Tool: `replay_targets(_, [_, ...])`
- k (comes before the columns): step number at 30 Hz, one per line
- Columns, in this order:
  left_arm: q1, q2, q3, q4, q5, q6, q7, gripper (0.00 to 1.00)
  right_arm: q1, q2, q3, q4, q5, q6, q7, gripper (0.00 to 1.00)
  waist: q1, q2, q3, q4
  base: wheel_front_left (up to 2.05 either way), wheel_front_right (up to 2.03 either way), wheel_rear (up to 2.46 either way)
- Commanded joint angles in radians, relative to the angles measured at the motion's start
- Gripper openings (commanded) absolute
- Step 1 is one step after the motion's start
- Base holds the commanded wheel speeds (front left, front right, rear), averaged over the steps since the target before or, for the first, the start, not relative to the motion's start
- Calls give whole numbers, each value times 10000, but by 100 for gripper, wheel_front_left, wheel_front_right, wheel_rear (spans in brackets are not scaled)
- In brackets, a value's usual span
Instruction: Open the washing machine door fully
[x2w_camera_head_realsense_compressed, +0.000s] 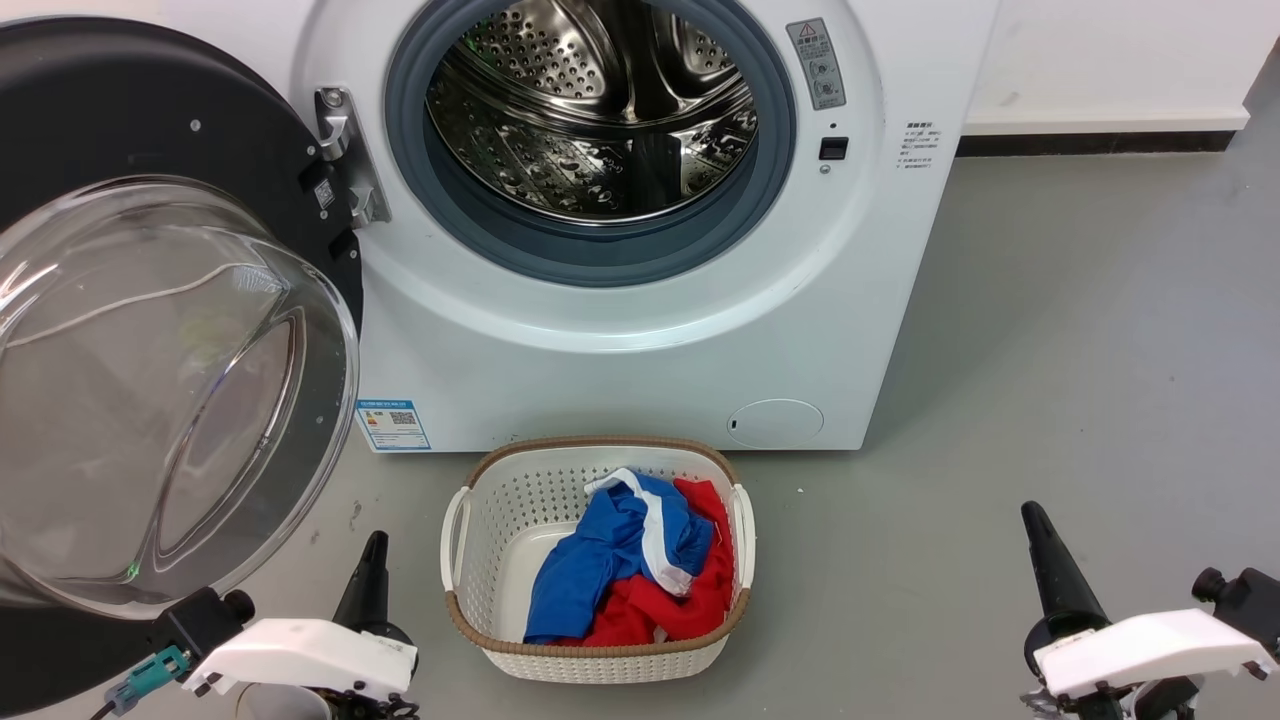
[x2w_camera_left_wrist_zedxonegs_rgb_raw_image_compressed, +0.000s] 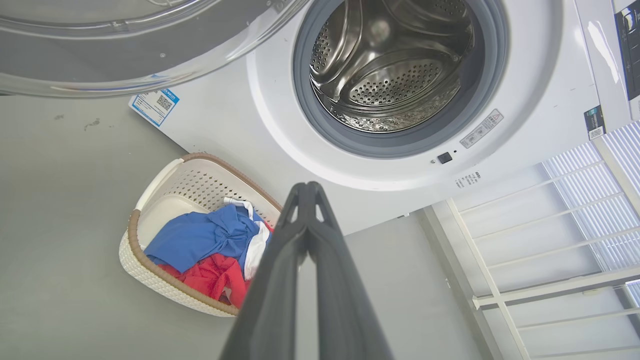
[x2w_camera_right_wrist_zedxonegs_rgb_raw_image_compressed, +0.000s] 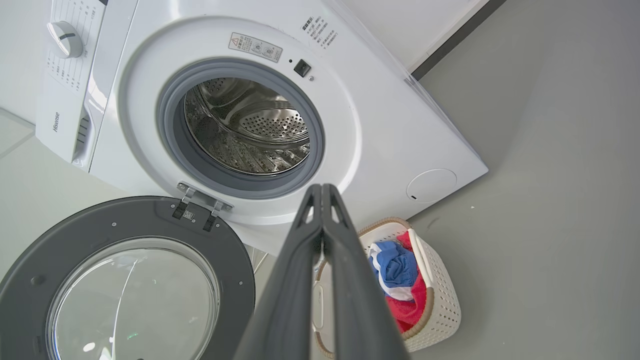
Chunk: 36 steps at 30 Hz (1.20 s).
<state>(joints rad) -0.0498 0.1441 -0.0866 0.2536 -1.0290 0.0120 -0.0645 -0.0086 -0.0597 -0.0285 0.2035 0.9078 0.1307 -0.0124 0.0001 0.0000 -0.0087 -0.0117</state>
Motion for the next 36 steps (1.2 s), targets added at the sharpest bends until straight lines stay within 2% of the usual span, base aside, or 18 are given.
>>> replay_targets(1, [-302, -37, 140, -124, -267, -89, 61, 0, -290, -68, -49, -59, 355, 1, 37, 0, 0, 0, 2, 2, 0, 0, 0])
replay_targets(36, [-492, -517, 1172, -114, -3296, -840, 1000, 0, -703, -58, -399, 187, 4069, 1, 629, 0, -1, 0, 55, 55, 0, 0, 0])
